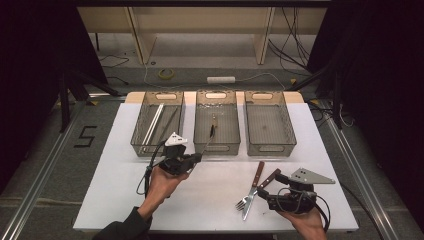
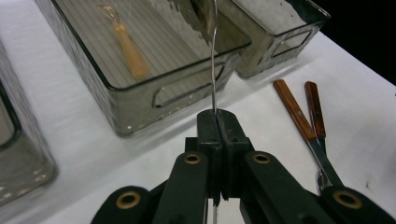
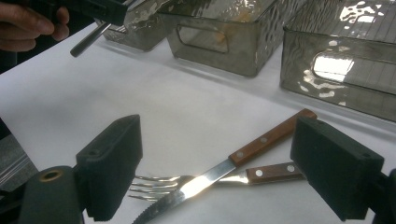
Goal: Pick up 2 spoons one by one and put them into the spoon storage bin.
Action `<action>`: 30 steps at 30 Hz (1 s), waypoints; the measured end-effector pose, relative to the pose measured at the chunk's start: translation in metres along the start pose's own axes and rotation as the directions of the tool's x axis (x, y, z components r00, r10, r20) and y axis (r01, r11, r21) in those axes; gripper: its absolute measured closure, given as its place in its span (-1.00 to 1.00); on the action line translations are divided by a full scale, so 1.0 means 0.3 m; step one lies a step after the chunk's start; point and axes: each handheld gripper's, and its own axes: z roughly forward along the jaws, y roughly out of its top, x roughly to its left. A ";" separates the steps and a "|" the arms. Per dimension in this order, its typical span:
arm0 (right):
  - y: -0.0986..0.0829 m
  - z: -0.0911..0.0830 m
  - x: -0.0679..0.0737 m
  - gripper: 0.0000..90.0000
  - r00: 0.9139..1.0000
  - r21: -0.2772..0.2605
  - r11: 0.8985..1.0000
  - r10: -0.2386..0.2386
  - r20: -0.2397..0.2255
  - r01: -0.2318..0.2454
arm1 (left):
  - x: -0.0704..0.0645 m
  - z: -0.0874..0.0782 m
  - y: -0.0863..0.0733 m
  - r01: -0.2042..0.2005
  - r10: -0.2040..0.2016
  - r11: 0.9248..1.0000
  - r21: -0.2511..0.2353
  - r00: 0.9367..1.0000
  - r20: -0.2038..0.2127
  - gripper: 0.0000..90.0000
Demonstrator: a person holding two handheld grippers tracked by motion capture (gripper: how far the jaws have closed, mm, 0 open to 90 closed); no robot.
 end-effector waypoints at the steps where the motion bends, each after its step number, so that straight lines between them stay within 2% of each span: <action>1: 0.000 0.000 0.000 -0.60 1.000 -0.001 1.000 0.001 0.001 -0.001 | 0.003 0.000 0.005 0.003 -0.003 1.000 -0.004 1.000 0.000 0.97; 4: 0.000 -0.001 -0.001 -0.60 1.000 -0.001 1.000 0.001 0.000 -0.001 | 0.007 0.004 0.022 0.019 -0.019 1.000 -0.012 1.000 0.020 0.97; 9: 0.000 0.001 -0.003 -0.59 1.000 -0.003 1.000 0.001 0.002 -0.001 | 0.010 0.020 0.056 -0.002 0.002 1.000 -0.023 1.000 0.007 0.97; 14: -0.002 0.001 -0.003 -0.59 1.000 0.002 1.000 -0.004 0.003 0.004 | 0.040 0.038 0.090 0.032 -0.032 0.999 -0.040 0.999 0.003 0.97; 15: -0.001 0.001 -0.003 -0.58 1.000 0.001 1.000 -0.002 0.003 0.002 | 0.046 0.042 0.095 0.048 -0.048 0.998 -0.043 0.999 0.008 0.97; 25: -0.002 0.002 -0.002 -0.57 1.000 0.006 1.000 -0.008 0.003 0.008 | 0.098 0.092 0.178 0.073 -0.075 0.994 -0.082 0.997 -0.021 0.97; 30: -0.003 0.001 -0.004 -0.57 1.000 0.007 1.000 -0.009 0.001 0.009 | 0.141 0.113 0.205 0.093 -0.096 0.991 -0.097 0.995 -0.028 0.97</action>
